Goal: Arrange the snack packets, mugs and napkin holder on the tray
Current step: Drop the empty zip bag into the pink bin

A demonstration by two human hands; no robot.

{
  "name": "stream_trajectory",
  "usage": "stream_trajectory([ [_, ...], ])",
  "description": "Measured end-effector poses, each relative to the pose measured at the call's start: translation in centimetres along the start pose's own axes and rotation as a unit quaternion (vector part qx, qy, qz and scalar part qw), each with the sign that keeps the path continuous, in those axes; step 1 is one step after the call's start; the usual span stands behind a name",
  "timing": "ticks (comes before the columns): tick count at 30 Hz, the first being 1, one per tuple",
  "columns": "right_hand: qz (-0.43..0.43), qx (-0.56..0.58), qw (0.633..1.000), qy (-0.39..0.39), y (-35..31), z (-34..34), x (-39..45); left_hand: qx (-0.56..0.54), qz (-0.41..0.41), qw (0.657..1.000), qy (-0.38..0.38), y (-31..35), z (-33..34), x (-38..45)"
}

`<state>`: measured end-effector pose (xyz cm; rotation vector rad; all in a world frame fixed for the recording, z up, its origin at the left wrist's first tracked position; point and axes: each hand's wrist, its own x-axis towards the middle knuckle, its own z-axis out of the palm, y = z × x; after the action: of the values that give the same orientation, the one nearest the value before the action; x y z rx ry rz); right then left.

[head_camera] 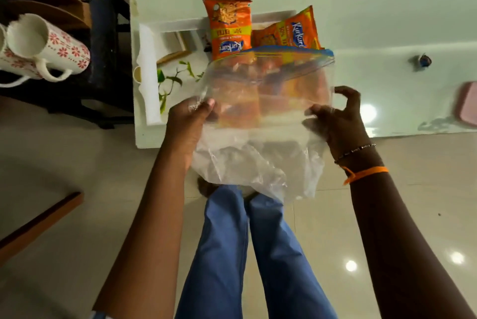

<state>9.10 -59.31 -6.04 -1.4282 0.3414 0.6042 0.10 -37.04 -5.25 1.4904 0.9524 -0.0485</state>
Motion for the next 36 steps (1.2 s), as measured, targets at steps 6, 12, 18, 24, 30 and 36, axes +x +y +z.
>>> stream_trajectory([
  [6, -0.100, -0.175, 0.979, -0.018, -2.6, -4.9, -1.8, 0.063, 0.093, 0.980, -0.162, 1.0, 1.1, -0.5],
  [12, -0.086, -0.528, 0.845, -0.015, -3.5, -8.3, -2.7, 0.278, 0.121, 0.931, -0.202, 2.8, 4.9, -1.5],
  [18, -0.199, -0.569, 0.785, 0.139, -2.4, -11.3, -3.6, 0.332, 0.188, 0.924, -0.035, 4.5, 10.2, -2.1],
  [24, -0.295, -0.519, 0.768, 0.231, -2.1, -11.6, -6.0, 0.179, -0.030, 0.978, -0.102, 4.9, 16.8, -5.4],
  [30, -0.274, -0.537, 0.796, 0.050, -1.5, -12.6, -9.5, -0.095, -0.204, 0.948, -0.225, 3.7, 24.3, -7.7],
  [36, -0.164, -0.401, 0.852, 0.292, -3.3, -19.0, -8.0, -0.032, -0.140, 0.918, -0.370, 2.9, 29.2, -6.6],
])
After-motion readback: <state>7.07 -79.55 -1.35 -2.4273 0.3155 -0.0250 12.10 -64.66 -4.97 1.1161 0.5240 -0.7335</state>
